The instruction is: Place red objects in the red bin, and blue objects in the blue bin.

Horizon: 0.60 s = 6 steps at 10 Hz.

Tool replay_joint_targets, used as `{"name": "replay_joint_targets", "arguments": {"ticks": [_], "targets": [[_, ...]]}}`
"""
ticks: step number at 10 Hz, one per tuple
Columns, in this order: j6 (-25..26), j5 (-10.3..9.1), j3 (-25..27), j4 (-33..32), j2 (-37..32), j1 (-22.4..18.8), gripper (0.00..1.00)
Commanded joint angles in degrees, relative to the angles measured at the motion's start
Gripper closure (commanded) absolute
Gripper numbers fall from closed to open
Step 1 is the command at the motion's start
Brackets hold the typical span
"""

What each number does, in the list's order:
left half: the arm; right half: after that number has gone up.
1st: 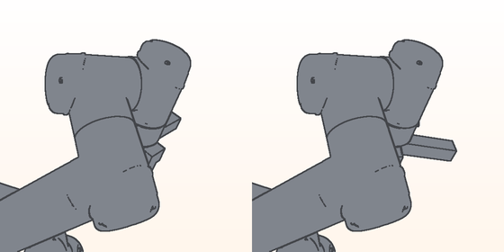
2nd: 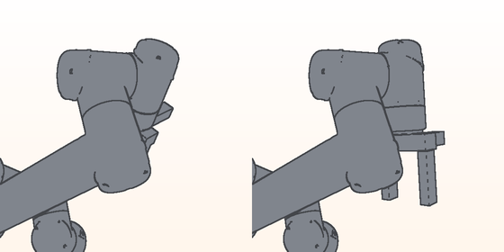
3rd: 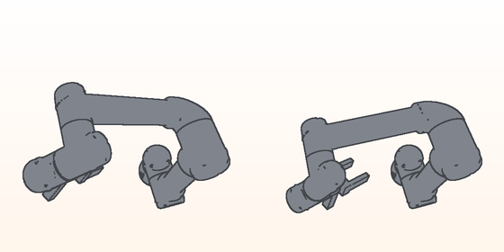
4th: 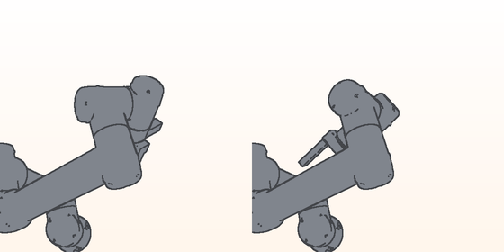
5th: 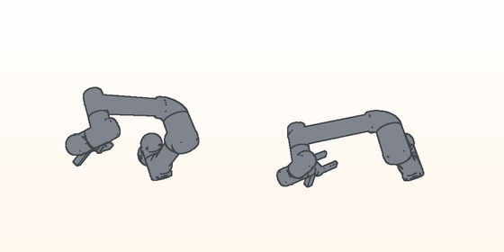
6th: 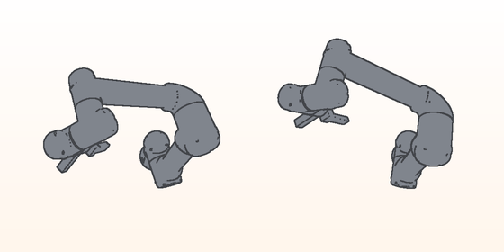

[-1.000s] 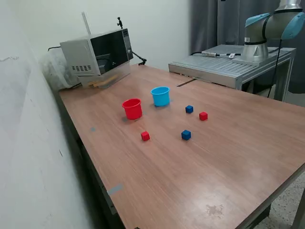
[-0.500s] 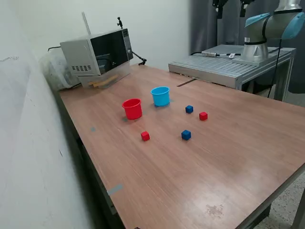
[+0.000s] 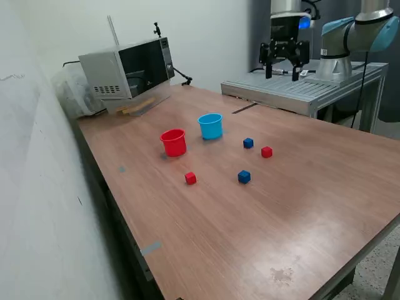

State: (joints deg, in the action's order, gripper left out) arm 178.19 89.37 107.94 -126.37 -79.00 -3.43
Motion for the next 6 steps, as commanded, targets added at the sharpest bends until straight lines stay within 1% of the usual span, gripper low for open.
{"name": "replay_joint_targets", "arguments": {"ticks": [1,3,5,6], "targets": [[-3.28,-0.16,-2.55,-6.86,10.43,4.57,0.00],[-5.74,-0.16,-3.69,-8.62,13.86,6.58,0.00],[-6.45,-0.08,-3.97,-9.85,16.85,8.96,0.00],[-6.72,-0.08,-3.70,-10.99,17.56,8.97,0.00]]}}
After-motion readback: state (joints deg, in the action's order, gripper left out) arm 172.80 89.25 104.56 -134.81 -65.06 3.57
